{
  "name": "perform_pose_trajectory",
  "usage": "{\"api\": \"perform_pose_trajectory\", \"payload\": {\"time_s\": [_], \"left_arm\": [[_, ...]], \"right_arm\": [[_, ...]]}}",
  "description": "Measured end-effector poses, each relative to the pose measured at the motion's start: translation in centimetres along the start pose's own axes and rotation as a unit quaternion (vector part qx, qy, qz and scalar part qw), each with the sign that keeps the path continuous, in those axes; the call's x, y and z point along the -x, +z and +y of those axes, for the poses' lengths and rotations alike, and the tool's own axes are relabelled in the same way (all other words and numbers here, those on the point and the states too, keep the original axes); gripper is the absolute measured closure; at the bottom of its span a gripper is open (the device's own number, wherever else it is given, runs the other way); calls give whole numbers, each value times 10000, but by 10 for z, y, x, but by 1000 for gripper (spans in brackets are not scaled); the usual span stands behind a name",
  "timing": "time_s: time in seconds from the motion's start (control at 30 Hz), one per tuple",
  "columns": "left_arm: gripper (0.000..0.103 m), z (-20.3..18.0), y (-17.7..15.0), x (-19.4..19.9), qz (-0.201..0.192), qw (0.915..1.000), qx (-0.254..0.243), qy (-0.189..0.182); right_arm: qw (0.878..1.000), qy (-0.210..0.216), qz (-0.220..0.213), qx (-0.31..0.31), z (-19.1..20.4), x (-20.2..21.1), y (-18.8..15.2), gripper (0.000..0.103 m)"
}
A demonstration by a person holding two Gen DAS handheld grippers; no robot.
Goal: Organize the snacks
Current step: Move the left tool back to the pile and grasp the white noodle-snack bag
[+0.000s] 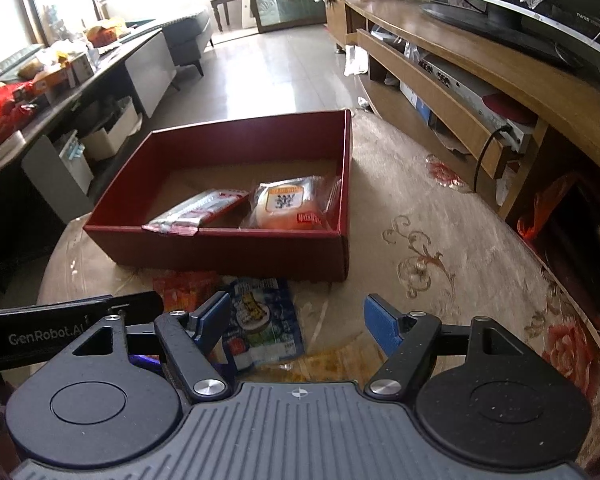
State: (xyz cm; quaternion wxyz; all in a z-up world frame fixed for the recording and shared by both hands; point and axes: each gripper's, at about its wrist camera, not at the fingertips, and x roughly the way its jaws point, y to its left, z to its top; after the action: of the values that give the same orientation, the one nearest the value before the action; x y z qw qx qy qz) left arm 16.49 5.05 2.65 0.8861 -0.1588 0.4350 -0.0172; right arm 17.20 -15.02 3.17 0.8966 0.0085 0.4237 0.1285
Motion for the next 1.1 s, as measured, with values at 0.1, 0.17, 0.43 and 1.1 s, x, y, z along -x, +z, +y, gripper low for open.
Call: {"api": "perform_pose_trajectory", "payload": {"time_s": [0.1,0.17,0.43,1.1], "left_arm": [[56,1,-7,2,59,10000,-30,10],[56,3,-12,2,112,9999,-40,9],[56,16,-35,8,319,9995,-48,40],[51,9,-82,8,907,9912,-877,-400]], "right_arm": [[10000,-20,61,26,1,2,-7,24],[9999,-21,131,59,2,2,-12,24],[9990,22,375,259,11,4,-31,24],[9982,32,570,197,4,23,-64,20]]}}
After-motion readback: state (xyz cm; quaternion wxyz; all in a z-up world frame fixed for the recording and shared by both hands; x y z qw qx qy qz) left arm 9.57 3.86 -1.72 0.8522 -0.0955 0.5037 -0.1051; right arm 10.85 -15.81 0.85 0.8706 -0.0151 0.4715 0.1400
